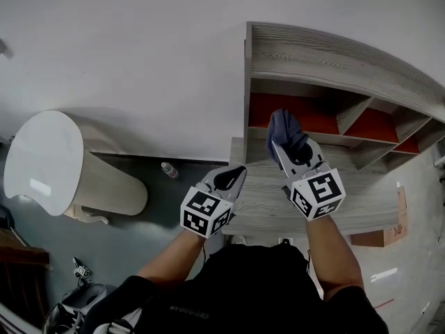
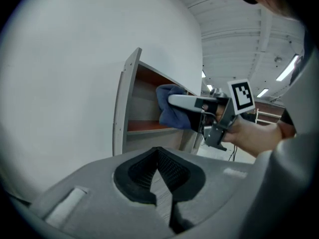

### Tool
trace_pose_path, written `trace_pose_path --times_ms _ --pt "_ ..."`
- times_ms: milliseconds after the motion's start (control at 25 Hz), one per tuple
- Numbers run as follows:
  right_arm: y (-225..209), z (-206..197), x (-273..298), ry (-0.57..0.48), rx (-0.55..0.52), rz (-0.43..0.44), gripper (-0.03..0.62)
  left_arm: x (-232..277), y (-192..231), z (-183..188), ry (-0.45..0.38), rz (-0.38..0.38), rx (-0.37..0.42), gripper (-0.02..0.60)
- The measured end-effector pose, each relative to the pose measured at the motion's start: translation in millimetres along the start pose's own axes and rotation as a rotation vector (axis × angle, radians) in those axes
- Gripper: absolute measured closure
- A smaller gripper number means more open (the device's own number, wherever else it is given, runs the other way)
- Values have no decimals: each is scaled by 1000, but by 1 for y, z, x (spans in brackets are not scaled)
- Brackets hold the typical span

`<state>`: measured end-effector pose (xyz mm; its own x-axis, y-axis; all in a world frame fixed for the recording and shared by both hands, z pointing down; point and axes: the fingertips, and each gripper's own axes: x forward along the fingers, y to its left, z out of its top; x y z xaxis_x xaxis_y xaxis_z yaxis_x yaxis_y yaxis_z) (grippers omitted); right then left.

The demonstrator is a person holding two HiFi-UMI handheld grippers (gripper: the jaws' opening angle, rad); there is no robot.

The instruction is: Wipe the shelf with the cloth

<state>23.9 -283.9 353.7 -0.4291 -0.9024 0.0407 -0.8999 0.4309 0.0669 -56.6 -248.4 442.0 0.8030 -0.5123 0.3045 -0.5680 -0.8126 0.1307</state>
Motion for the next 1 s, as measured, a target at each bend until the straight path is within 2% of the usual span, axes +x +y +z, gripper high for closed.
trace_pose_path --times_ms 280,600,1000 --pt "-28 9 48 -6 -81 32 494 9 -1 -7 9 93 -41 574" --pt "-47 18 102 -39 -186 27 494 14 -16 -21 46 155 -43 574" --pt "-54 37 131 -68 -183 33 494 5 -18 -21 47 205 -46 574"
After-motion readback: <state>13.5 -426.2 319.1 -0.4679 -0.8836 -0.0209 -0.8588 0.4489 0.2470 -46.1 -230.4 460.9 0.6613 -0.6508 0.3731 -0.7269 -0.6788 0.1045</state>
